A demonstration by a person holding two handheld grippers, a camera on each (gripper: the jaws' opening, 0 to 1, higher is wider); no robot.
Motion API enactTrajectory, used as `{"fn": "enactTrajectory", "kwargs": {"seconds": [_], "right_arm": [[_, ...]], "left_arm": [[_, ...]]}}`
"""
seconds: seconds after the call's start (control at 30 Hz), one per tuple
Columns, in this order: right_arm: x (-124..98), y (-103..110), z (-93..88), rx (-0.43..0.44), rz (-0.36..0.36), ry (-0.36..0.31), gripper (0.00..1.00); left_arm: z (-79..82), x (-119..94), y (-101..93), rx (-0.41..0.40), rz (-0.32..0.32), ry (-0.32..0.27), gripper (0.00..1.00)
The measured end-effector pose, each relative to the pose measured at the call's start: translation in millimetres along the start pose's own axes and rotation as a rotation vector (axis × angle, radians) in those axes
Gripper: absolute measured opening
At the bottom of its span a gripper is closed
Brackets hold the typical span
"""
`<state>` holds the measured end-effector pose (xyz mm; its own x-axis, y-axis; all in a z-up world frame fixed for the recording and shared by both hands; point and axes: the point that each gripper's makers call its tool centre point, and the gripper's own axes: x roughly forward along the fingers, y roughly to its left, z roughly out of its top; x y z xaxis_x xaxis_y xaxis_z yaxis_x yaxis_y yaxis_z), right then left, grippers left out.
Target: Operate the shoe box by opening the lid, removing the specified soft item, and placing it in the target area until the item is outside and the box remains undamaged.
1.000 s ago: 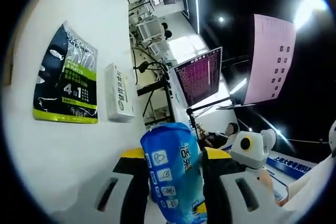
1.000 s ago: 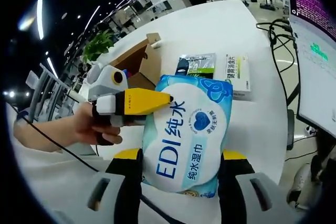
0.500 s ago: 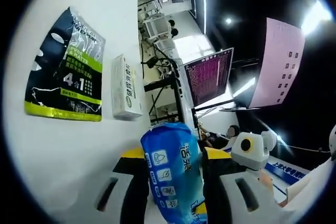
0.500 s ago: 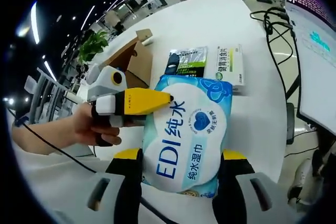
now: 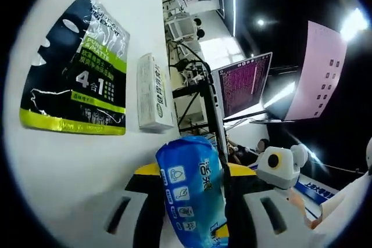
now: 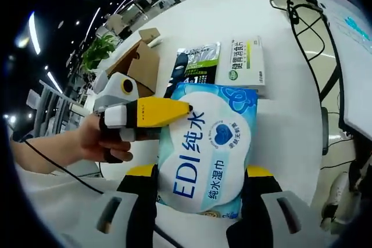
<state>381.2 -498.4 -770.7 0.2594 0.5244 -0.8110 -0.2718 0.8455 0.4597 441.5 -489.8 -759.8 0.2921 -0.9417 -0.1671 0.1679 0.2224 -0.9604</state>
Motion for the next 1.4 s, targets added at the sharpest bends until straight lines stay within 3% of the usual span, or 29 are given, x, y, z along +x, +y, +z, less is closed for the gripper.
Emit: {"fn": "enactTrajectory", "kwargs": {"seconds": [0.6,0.93,1.17,1.33,1.4], "right_arm": [[12,-10,-6.0,0.005,-0.054,0.063,0.57],[15,-9,-12.3,-0.076,-0.135,0.075,0.57],[12,-11,-14.9,-0.051,-0.143,0.059,0.57],[3,-7,-12.9,-0.018,-0.166,-0.019,0.55],[3,-7,-12.6,-0.002,-0.169,-0.035,0.55]], "left_arm": [[-3.5,5,14.9,0.001,-0.002,0.008,0.39],[-12.0,-1,20.9,0.027,0.038,0.028,0.42],[-13.4,-3,20.7,0.065,0.084,0.015,0.45],[-17.4,-6,20.0,0.154,0.112,0.018,0.48],[-19.0,-9,20.8,0.143,0.114,0.012,0.48]]}}
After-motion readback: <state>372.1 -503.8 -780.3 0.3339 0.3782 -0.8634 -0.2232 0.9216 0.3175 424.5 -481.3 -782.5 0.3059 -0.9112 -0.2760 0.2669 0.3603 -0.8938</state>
